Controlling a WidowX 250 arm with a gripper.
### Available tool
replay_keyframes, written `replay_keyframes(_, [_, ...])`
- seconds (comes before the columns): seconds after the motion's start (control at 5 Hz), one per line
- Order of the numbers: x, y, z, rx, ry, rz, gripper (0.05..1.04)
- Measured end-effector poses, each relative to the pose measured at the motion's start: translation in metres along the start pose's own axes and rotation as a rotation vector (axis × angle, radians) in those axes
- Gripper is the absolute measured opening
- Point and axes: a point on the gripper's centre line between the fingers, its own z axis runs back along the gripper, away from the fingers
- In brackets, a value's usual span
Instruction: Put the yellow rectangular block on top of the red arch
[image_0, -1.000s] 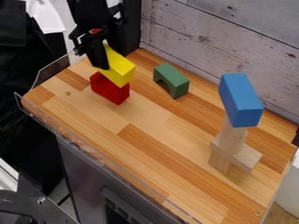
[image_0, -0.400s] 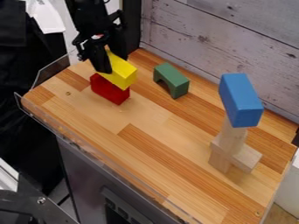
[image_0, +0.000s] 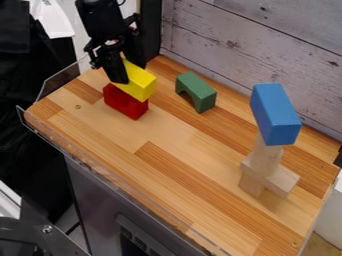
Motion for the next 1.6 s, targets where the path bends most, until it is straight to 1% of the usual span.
replay_keyframes(0.6, [0.0072, -0.0041, -0.0041, 0.016, 0.029, 0.008, 0.555])
replay_keyframes(1.0, [0.0089, -0.0030, -0.0044, 0.019, 0.032, 0.015, 0.555])
replay_keyframes(1.2, [0.0088, -0.0010, -0.0050, 0.025, 0.038, 0.014, 0.601])
replay_keyframes(1.4, [0.0067, 0.0014, -0.0047, 0.038, 0.054, -0.001, 0.900])
replay_keyframes(1.6, [0.0064, 0.0038, -0.0047, 0.055, 0.054, -0.010, 1.004])
